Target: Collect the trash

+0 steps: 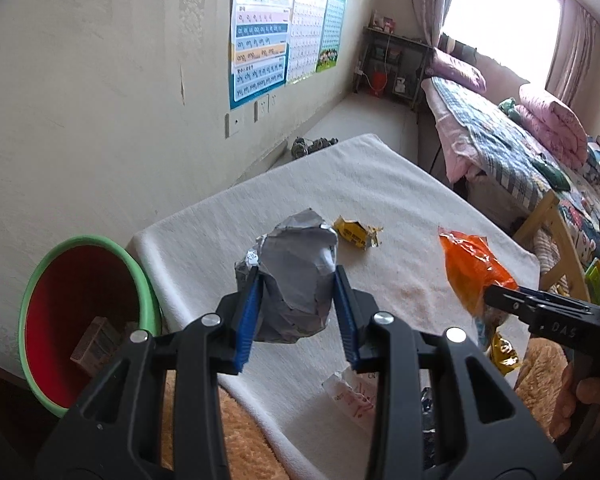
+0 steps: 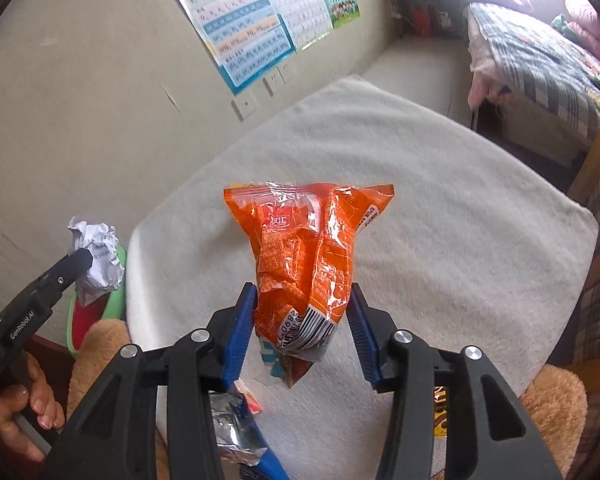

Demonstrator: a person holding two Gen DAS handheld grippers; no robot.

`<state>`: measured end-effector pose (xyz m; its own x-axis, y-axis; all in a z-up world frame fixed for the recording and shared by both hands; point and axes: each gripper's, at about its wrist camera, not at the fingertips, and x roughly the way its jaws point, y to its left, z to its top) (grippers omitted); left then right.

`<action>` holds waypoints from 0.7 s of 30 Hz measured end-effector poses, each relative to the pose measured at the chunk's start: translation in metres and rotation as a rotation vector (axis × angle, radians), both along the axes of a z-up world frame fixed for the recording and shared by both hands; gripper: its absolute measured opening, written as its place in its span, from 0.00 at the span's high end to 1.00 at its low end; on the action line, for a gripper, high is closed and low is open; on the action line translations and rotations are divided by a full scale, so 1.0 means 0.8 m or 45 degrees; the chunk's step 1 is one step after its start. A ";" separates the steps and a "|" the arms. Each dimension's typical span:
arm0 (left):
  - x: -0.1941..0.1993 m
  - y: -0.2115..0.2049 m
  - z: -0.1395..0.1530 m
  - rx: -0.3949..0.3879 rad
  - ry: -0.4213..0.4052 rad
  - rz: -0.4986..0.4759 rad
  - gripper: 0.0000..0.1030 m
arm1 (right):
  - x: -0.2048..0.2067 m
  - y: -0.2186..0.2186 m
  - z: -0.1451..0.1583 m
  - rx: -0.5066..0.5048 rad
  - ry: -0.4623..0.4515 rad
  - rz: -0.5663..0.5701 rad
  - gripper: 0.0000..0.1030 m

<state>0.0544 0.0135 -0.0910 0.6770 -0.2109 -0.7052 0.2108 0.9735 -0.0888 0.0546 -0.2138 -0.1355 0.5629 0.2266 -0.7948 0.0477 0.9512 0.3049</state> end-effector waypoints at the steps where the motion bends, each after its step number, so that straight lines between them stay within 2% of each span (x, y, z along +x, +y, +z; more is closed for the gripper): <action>1: -0.001 0.002 0.002 -0.003 -0.006 0.002 0.67 | 0.000 0.001 0.003 0.000 -0.006 0.001 0.57; 5: -0.002 0.008 0.005 0.022 -0.029 0.020 0.67 | 0.003 -0.001 0.006 -0.011 -0.014 -0.004 0.57; 11: -0.002 0.029 0.005 0.002 -0.017 0.064 0.67 | 0.003 -0.007 0.011 -0.024 -0.021 -0.028 0.57; 16: -0.004 0.049 0.006 -0.003 -0.019 0.107 0.67 | 0.003 -0.038 0.050 0.040 -0.107 -0.111 0.57; 21: 0.000 0.067 -0.005 -0.008 0.006 0.157 0.67 | 0.006 -0.049 0.083 0.033 -0.171 -0.140 0.57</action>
<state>0.0542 0.0669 -0.0949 0.6946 -0.1305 -0.7075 0.0888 0.9914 -0.0957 0.0596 -0.2529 -0.0688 0.6863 0.1775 -0.7053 0.1080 0.9342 0.3401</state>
